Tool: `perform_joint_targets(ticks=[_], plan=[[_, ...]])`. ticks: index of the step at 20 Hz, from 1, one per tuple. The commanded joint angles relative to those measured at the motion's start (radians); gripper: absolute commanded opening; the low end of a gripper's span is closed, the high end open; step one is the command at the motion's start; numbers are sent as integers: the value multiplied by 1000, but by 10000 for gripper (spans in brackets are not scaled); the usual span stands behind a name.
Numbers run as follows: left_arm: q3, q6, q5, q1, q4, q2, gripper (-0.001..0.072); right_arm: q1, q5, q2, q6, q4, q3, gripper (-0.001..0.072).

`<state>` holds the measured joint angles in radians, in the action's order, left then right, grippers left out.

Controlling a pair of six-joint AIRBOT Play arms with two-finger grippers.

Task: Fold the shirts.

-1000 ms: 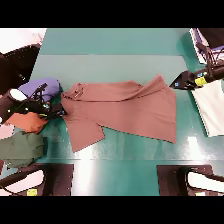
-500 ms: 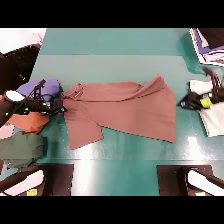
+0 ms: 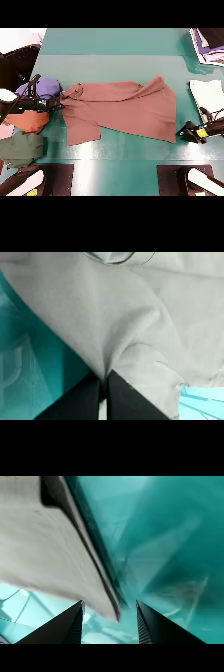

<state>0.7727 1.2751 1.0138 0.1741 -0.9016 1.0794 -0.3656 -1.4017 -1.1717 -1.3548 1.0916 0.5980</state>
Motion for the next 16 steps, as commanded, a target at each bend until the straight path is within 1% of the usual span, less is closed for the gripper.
perform_joint_targets(ticks=[1,2,3,6,7,9,11,14,16], plan=[[1,0,5,0,-1,-4,26,68,66,-48,14,-60,-38,374],[1,-1,8,0,-1,-4,26,95,68,-56,14,-61,-38,361],[1,-1,13,0,-2,-4,26,115,69,-56,14,-59,-39,309],[20,9,56,0,-36,-5,25,159,79,-9,33,-63,-38,59],[39,11,76,0,-45,-18,26,165,75,27,33,-64,-31,16],[103,31,105,0,-56,-77,26,169,43,111,33,-81,31,15],[222,62,149,0,-82,-156,26,169,9,199,33,-116,175,15],[492,92,183,0,-94,-266,26,169,11,298,32,-150,480,15],[695,130,182,0,-94,-303,26,169,24,337,32,-145,711,15]])
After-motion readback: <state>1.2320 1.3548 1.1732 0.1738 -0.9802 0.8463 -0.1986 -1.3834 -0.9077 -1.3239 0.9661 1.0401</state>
